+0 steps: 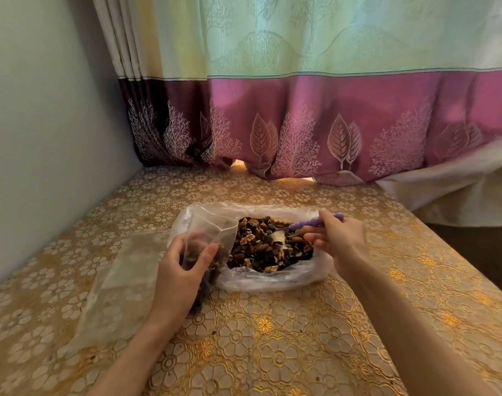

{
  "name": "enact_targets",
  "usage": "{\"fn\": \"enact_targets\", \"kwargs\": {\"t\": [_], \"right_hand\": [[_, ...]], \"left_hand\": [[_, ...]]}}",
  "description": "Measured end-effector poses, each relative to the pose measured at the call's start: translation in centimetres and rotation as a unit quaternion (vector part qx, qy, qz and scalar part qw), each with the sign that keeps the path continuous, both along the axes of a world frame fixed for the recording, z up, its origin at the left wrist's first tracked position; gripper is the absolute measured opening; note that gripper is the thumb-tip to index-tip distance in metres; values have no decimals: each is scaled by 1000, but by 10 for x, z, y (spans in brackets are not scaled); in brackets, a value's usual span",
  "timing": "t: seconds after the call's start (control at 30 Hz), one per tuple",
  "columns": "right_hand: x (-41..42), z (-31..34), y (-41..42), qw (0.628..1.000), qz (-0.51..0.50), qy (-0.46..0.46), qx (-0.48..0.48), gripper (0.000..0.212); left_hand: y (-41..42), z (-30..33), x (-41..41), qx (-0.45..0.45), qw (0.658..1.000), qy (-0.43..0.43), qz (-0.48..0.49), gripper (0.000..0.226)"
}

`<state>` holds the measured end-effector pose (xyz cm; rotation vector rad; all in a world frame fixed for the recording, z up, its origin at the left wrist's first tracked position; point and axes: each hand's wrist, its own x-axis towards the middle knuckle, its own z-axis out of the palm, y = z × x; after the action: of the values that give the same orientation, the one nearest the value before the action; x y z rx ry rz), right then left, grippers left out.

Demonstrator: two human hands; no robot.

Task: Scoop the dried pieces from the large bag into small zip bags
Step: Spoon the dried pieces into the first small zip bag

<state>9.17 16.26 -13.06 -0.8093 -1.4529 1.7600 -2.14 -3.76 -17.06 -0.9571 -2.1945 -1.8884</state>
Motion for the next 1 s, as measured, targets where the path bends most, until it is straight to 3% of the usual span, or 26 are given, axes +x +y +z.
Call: {"fn": "enact_targets", "kwargs": {"t": [0.23, 0.5, 0.6, 0.77, 1.0], "right_hand": [[7, 12, 4, 999, -17, 51, 8, 35], [9, 39, -17, 988, 66, 136, 32, 37], [8, 44, -27, 981, 109, 141, 79, 37], [6, 40, -46, 947, 157, 136, 243, 29], [6, 39, -42, 943, 183, 153, 234, 23]], "left_hand": [[0, -2, -2, 2, 1000, -17, -16, 28], [1, -2, -3, -1, 1000, -17, -13, 27], [0, -2, -2, 3, 1000, -20, -11, 28], [0, -3, -2, 14, 999, -40, -8, 34], [1, -1, 1, 16, 999, -27, -4, 31]]}}
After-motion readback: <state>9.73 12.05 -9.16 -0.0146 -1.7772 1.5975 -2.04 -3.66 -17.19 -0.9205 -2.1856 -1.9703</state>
